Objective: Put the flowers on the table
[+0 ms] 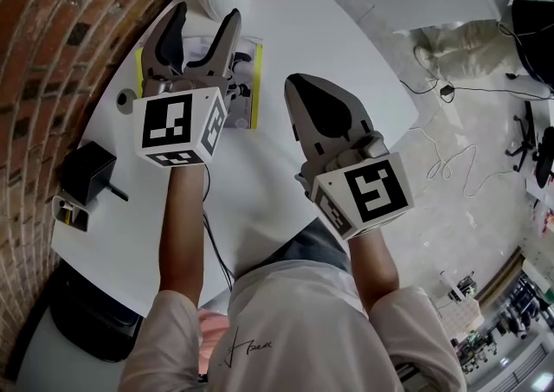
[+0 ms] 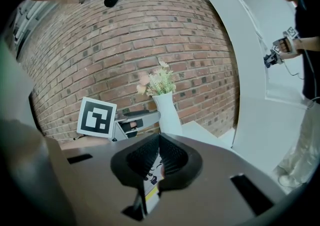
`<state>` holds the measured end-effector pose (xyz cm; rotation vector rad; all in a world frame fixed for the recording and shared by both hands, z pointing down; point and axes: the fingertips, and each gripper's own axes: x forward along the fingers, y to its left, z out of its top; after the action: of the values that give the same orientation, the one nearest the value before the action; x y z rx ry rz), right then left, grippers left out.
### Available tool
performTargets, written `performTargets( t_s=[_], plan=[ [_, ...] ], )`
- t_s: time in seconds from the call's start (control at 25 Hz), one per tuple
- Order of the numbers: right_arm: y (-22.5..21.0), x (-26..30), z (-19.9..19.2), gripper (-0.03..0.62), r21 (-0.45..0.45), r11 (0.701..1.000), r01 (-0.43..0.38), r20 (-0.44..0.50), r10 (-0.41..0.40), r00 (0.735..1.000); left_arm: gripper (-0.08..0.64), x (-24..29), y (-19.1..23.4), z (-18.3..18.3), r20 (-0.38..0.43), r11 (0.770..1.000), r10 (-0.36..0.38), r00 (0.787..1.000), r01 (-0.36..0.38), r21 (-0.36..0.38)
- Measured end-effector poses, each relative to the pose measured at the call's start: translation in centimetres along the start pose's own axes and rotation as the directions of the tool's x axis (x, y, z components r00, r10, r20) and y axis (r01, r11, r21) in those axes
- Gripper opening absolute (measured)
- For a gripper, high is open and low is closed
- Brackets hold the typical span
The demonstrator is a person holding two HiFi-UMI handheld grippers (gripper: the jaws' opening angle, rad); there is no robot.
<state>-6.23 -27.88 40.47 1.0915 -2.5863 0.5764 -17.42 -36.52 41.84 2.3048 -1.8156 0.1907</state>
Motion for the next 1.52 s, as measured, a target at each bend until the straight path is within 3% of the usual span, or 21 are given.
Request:
performTargets(
  t_s=[0.6, 0.92, 1.12, 1.52],
  plan=[
    [0.9, -3.5, 1.4, 0.025, -0.012, 1.000, -0.017, 0.039, 0.018, 0.999, 0.153, -4.7, -2.8, 1.9, 0.013, 1.000, 0.015, 1.000, -0.015, 0.014],
    [1.3, -6.2, 2.0, 0.025, -0.025, 1.000, -0.016, 0.046, 0.017, 0.999, 0.130, -7.1, -5.2, 2.7, 0.002, 1.000, 0.011, 1.000, -0.011, 0.014],
    [1.9, -7.8, 2.9, 0.025, -0.032, 0.999, -0.024, 0.106, 0.028, 0.994, 0.106, -8.7, -6.9, 2.8, -0.024, 0.999, 0.012, 1.000, -0.011, 0.041],
    [3.8, -12.2, 3.6, 0.025, -0.056, 0.997, -0.056, 0.157, 0.064, 0.986, 0.035, -13.5, -10.1, 5.7, 0.001, 0.994, 0.043, 0.999, -0.043, 0.097]
  ],
)
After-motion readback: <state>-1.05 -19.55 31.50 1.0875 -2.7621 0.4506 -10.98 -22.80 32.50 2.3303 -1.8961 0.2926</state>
